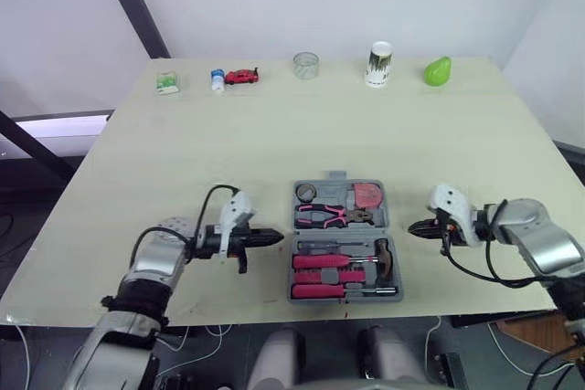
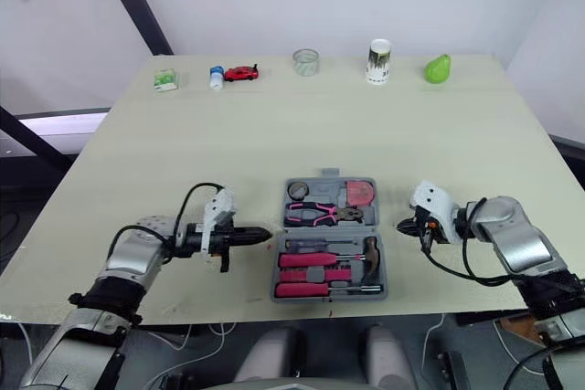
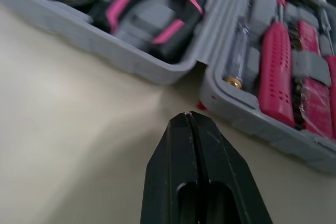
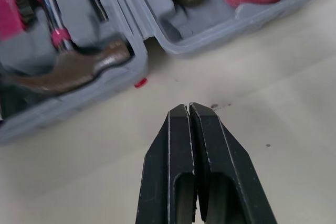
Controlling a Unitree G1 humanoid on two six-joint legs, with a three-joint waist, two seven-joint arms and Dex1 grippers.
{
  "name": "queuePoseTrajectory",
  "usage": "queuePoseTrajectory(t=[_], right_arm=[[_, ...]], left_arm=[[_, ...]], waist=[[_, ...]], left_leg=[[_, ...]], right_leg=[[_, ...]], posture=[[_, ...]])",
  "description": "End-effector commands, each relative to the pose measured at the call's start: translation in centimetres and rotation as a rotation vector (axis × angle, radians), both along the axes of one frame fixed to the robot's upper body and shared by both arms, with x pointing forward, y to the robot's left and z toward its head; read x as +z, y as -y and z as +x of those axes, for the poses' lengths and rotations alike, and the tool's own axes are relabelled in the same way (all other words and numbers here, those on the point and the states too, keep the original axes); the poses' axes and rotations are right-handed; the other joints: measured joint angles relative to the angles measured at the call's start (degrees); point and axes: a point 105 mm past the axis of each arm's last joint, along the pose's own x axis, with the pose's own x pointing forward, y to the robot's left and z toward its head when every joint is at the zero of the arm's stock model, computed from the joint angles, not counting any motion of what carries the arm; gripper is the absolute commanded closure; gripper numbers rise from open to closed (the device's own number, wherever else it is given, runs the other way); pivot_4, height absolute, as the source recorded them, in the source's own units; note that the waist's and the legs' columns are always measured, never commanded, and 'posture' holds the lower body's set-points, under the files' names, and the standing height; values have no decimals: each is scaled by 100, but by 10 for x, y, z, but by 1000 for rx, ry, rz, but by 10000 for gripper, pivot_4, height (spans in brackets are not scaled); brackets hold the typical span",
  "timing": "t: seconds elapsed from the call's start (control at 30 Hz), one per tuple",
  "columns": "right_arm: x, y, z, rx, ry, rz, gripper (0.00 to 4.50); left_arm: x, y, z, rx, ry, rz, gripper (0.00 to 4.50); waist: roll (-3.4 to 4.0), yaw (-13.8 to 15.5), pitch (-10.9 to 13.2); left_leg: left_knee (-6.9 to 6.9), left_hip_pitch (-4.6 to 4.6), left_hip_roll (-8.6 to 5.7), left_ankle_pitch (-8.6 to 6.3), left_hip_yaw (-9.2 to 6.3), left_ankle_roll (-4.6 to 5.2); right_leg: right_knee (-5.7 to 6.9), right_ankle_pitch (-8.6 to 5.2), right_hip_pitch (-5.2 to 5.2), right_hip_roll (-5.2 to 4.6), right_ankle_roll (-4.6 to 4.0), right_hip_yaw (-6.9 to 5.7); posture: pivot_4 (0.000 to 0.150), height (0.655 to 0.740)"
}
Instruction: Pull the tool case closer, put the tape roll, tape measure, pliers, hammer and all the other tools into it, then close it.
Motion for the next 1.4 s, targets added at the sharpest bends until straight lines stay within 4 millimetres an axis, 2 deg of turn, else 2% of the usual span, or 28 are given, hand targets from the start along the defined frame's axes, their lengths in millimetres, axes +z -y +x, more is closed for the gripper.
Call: queuePoseTrajectory(t=[0.03,0.23,0.43,0.67,0.93,1.4], right_arm=[[3,-9,5,51,21,-24,44299],[-1,-19,8,127,-3,-79,44299],[-1,-30,9,189,-11,-99,44299],[-4,-44,7,234,-16,-93,44299],[-2,-46,4,236,-22,-71,44299],[-7,-45,-13,246,-68,-56,44299]], left_arm=[[4,5,5,-43,34,12,44975],[3,16,13,-83,50,25,44975],[8,33,13,-141,64,0,44975],[4,37,11,-155,59,1,44975],[2,41,6,-166,54,-2,44975],[-11,43,-15,-184,23,5,44975]], waist=[[0,3,0],[0,15,0],[0,3,0],[0,5,0],[0,6,0],[1,9,-1]], left_leg=[[0,-2,0,0,0,0],[3,-7,-7,0,-1,0],[3,-7,-8,0,-1,0],[4,-8,-8,0,-6,0],[4,-8,-8,0,-10,0],[4,-6,-8,0,-15,0]], right_leg=[[0,0,0,0,0,-1],[-2,1,-1,-5,2,-3],[1,0,-1,-4,1,-5],[1,1,-1,-5,2,-5],[1,1,-1,-5,2,-5],[1,1,-1,-7,2,-4]], posture=[[1500,7400],[1500,7400],[1500,7400],[1500,7400],[1500,7400],[1500,7400]])
